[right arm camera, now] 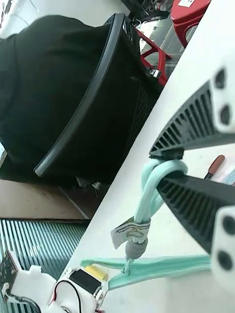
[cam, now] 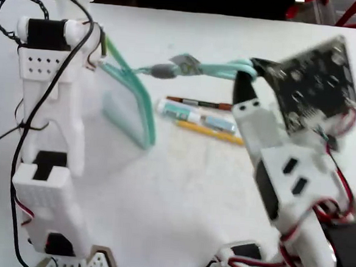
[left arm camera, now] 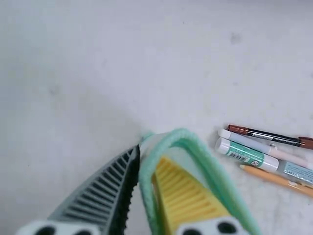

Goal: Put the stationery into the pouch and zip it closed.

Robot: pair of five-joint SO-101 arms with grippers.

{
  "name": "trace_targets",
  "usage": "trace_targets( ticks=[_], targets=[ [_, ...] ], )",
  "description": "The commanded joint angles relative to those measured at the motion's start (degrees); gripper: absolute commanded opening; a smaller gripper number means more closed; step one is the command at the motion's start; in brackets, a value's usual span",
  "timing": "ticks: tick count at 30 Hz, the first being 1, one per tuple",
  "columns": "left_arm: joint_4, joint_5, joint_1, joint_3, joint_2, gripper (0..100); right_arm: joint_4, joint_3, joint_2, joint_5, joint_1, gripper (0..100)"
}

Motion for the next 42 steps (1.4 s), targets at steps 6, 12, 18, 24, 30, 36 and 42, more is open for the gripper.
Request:
trace_targets(
  ticks=[6, 12, 18, 24, 30, 36, 42],
  targets=[
    [0.97, -1.32, -1.63, 0.88, 9.19, 2, 1.54, 14.07, -14.55, 6.59, 2.15, 1.6],
    [0.97, -1.32, -1.54, 0.88, 8.84, 2, 1.19, 26.02, -22.29, 8.18, 2.07, 1.7],
    [0.97, -1.23, -1.54, 0.97, 8.84, 2, 1.54, 35.78, -27.3, 8.79, 2.07, 1.7],
    [0.97, -1.32, -1.54, 0.79, 9.19, 2, 1.45, 53.27, -34.95, 17.58, 2.51, 1.7],
    [0.79, -1.32, -1.54, 0.79, 9.27, 2, 1.54, 53.45, -42.24, 18.37, 2.59, 1.6],
    [0.79, -1.32, -1.63, 0.79, 9.27, 2, 1.89, 52.92, -43.03, 19.6, 2.68, 1.6],
    [0.79, -1.32, -1.63, 0.79, 9.27, 2, 1.89, 53.36, -42.77, 21.71, 6.81, 1.6]
  ],
)
